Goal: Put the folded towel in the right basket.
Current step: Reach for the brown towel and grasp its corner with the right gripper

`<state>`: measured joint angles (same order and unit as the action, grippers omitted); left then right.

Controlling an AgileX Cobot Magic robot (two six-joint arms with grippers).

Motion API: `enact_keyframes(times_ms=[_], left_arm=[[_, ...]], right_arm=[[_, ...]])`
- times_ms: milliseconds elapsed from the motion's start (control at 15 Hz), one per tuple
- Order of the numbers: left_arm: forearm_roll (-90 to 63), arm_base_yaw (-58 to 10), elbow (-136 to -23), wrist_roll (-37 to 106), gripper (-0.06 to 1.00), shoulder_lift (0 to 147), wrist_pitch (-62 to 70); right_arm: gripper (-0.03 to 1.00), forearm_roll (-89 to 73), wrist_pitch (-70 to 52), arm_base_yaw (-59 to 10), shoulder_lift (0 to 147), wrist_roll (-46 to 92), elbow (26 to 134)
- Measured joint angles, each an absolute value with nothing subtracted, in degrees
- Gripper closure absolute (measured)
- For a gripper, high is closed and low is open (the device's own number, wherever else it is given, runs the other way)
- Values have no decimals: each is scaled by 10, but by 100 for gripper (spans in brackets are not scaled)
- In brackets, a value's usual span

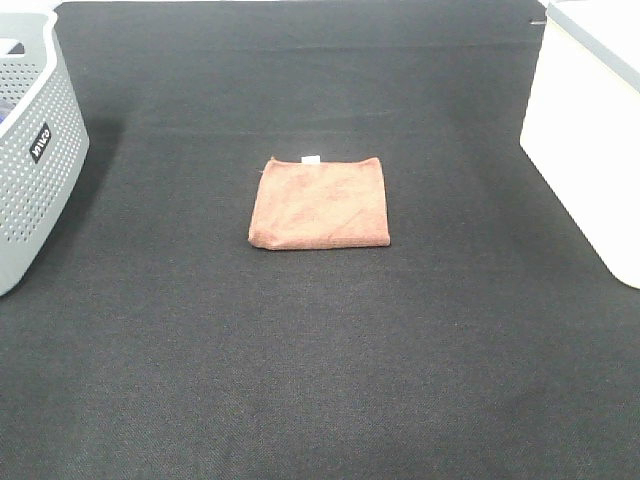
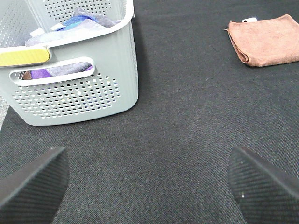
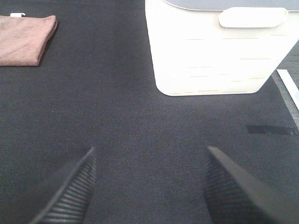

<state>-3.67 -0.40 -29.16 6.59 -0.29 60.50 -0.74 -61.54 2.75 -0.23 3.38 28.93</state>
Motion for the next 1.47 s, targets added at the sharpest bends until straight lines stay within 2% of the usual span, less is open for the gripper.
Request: enact_keyframes(times_ms=[1467], left_arm=[[-37,-4,-292,66,7,-3,605]], right_arm=[[35,-7,-615,28,-2,34,289]])
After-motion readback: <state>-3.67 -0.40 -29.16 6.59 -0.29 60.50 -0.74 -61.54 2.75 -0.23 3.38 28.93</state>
